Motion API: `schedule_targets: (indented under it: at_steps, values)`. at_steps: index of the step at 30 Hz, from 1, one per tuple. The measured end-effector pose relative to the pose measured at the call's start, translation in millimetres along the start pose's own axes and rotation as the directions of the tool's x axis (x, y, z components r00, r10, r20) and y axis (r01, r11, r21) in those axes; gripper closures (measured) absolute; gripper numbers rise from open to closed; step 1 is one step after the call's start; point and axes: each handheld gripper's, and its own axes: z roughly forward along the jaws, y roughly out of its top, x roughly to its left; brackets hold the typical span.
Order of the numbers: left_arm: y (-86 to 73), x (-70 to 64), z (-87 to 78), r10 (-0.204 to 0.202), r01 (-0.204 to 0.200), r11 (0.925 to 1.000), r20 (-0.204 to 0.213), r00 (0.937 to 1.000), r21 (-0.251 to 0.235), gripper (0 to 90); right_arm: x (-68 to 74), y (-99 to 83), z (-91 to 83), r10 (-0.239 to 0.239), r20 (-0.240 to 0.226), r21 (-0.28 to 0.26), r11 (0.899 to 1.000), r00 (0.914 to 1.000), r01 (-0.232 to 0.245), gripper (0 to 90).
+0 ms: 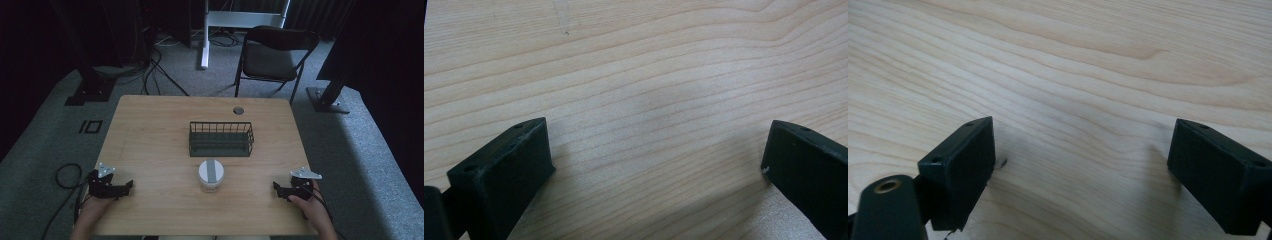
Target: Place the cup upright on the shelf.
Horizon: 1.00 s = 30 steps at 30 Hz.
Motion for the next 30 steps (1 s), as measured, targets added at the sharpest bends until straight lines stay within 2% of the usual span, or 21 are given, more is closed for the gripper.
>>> schedule_targets:
  at_steps: [1, 4, 10, 11, 21, 30]
  values:
    - [0.0, 0.0, 0.0, 0.001, -0.001, 1.0000, 0.000, 1.0000, 0.001, 0.0, 2.0, 1.1, 0.5, -0.019, 0.014, -0.013, 1.000, 0.9997, 0.019, 11.5]
    - [0.0, 0.0, 0.0, 0.000, 0.000, 1.0000, 0.000, 1.0000, 0.000, 0.0, 4.1, 2.3, 1.5, -0.020, 0.011, -0.016, 1.000, 0.9997, 0.021, 11.5]
    - [0.0, 0.1, 0.0, 0.001, -0.001, 1.0000, 0.000, 1.0000, 0.000, 0.0, 13.8, 7.4, 3.1, -0.032, -0.036, -0.036, 0.999, 0.9988, 0.030, 11.5]
    - [0.0, 0.0, 0.0, 0.000, 0.000, 1.0000, 0.000, 1.0000, 0.000, 0.0, 17.6, 10.2, 2.3, -0.045, -0.052, -0.046, 0.998, 0.9976, 0.043, 11.5]
    - [0.0, 0.0, 0.0, 0.000, 0.000, 1.0000, 0.000, 1.0000, 0.000, 0.0, 24.1, 18.6, 1.3, -0.077, -0.086, -0.063, 0.995, 0.9933, 0.072, 11.5]
    - [0.0, 0.0, 0.0, 0.001, -0.001, 1.0000, 0.000, 1.0000, 0.001, 0.0, 43.3, 26.1, 2.6, -0.124, -0.147, -0.098, 0.989, 0.9813, 0.111, 12.7]
